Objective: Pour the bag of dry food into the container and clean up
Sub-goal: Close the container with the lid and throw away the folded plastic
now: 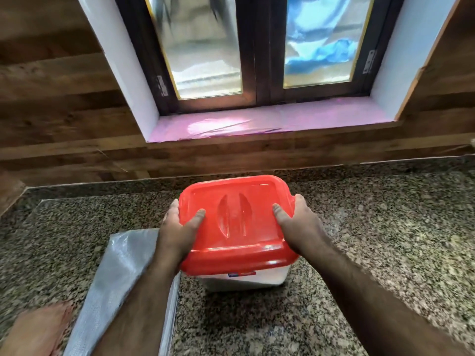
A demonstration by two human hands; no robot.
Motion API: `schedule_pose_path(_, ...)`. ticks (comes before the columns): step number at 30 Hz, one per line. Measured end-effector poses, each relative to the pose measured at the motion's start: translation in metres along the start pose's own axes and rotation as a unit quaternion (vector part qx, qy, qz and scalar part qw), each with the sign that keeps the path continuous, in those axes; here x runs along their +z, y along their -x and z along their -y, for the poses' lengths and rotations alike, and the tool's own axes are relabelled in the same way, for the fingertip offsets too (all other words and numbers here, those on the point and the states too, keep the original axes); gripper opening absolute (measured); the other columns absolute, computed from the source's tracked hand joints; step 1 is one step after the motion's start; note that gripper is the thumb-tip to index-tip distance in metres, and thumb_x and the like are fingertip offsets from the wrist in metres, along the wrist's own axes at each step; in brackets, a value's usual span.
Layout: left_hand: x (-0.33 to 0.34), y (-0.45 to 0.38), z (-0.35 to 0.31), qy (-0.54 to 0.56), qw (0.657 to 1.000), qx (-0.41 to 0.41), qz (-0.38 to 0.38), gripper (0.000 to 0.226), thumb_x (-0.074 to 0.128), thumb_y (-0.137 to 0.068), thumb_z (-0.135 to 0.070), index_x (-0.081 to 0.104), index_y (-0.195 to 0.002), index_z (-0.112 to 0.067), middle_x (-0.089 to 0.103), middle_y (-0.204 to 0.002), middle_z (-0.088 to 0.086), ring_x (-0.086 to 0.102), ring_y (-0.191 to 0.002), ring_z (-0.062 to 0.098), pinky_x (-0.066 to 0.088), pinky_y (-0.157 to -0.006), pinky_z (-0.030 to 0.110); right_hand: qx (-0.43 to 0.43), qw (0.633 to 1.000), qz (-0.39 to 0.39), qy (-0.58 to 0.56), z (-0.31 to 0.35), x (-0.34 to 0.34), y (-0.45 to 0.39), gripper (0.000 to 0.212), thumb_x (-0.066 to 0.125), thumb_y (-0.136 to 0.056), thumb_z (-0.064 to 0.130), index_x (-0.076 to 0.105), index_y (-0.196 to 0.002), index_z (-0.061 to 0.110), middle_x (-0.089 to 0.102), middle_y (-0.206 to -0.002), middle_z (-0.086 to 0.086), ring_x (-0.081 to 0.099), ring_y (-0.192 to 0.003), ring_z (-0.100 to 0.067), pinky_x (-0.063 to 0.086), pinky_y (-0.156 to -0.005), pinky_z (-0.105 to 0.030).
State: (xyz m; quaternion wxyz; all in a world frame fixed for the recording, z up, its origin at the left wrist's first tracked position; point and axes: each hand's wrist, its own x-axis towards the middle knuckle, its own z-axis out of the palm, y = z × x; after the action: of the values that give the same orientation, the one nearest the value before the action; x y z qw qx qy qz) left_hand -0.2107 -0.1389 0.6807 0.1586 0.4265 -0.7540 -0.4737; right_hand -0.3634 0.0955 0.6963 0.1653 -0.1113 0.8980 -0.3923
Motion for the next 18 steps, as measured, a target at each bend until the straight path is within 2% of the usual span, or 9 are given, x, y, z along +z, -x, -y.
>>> schedule_pose_path(3,-0.003,-0.006,-0.012,-0.021,0.999,-0.012,0.024,0.096,0.074,-0.091,-0.06,0.027,-0.169,-0.028,0.051,-0.159,0.006,0.059,-0.135,0.03,0.053,-0.112,0.052,0.058,0.992,0.045,-0.1,-0.002,-0.001,-0.013,0.063,0.061,-0.102,0.056,0.048,-0.149,0.017,0.069,-0.13,-0.01,0.071,-0.106,-0.029,0.06,-0.079,-0.04)
schedule_pose_path(5,-0.005,-0.013,-0.014,0.027,0.997,-0.039,0.054,0.082,0.073,-0.096,-0.054,0.035,-0.165,-0.031,0.059,-0.149,0.007,0.067,-0.122,0.03,0.061,-0.098,0.052,0.087,0.969,0.09,-0.211,-0.007,0.0,-0.024,0.066,0.073,-0.094,0.052,0.053,-0.144,0.014,0.074,-0.12,-0.011,0.078,-0.093,-0.028,0.065,-0.065,-0.04)
schedule_pose_path(7,-0.008,-0.018,-0.013,0.117,0.986,-0.084,0.079,0.073,0.078,-0.096,-0.045,0.043,-0.158,-0.026,0.066,-0.139,0.012,0.074,-0.108,0.031,0.067,-0.076,0.047,0.119,0.939,0.133,-0.293,-0.015,-0.001,-0.034,0.082,0.086,-0.078,0.049,0.055,-0.143,0.009,0.077,-0.118,-0.018,0.081,-0.093,-0.037,0.068,-0.077,-0.052)
schedule_pose_path(8,-0.009,-0.019,-0.011,0.173,0.975,-0.113,0.087,0.08,0.083,-0.092,-0.041,0.041,-0.158,-0.022,0.066,-0.139,0.017,0.076,-0.105,0.035,0.068,-0.071,0.048,0.141,0.923,0.167,-0.317,-0.019,-0.003,-0.035,0.086,0.089,-0.074,0.047,0.056,-0.142,0.006,0.077,-0.12,-0.023,0.079,-0.1,-0.043,0.065,-0.087,-0.057)
schedule_pose_path(10,-0.01,-0.019,-0.005,0.267,0.939,-0.169,0.136,0.092,0.091,-0.082,-0.038,0.044,-0.156,-0.009,0.068,-0.136,0.026,0.076,-0.107,0.044,0.067,-0.076,0.056,0.174,0.883,0.259,-0.352,-0.024,-0.009,-0.035,0.083,0.091,-0.076,0.043,0.059,-0.14,0.002,0.071,-0.13,-0.031,0.067,-0.123,-0.053,0.053,-0.108,-0.063)
schedule_pose_path(12,-0.015,-0.01,-0.008,0.277,0.923,-0.195,0.184,0.073,0.088,-0.083,-0.038,0.062,-0.14,-0.001,0.074,-0.126,0.029,0.076,-0.109,0.047,0.065,-0.086,0.06,0.175,0.865,0.294,-0.366,-0.026,-0.012,-0.036,0.085,0.095,-0.072,0.04,0.06,-0.139,0.0,0.07,-0.132,-0.032,0.063,-0.129,-0.053,0.047,-0.114,-0.064)
schedule_pose_path(14,-0.016,-0.009,-0.008,0.261,0.932,-0.197,0.156,0.082,0.097,-0.067,-0.042,0.069,-0.129,0.004,0.079,-0.114,0.027,0.078,-0.103,0.045,0.065,-0.088,0.06,0.161,0.883,0.251,-0.362,-0.022,-0.014,-0.036,0.096,0.102,-0.061,0.034,0.06,-0.138,-0.003,0.076,-0.119,-0.028,0.073,-0.113,-0.049,0.052,-0.109,-0.063)
schedule_pose_path(16,-0.016,-0.014,-0.006,0.218,0.958,-0.166,0.089,0.096,0.106,-0.044,-0.05,0.074,-0.117,0.005,0.082,-0.098,0.022,0.081,-0.088,0.041,0.068,-0.078,0.054,0.143,0.916,0.164,-0.336,-0.017,-0.017,-0.032,0.089,0.103,-0.057,0.034,0.065,-0.128,-0.005,0.081,-0.103,-0.022,0.081,-0.093,-0.041,0.062,-0.095,-0.058)
schedule_pose_path(18,-0.016,-0.013,-0.01,0.056,0.994,-0.094,-0.002,0.09,0.099,-0.046,-0.071,0.075,-0.103,-0.006,0.082,-0.087,0.013,0.08,-0.078,0.036,0.067,-0.067,0.046,0.107,0.964,0.066,-0.233,-0.008,-0.017,-0.025,0.078,0.101,-0.059,0.051,0.07,-0.112,0.003,0.082,-0.094,-0.012,0.081,-0.081,-0.033,0.067,-0.077,-0.048)
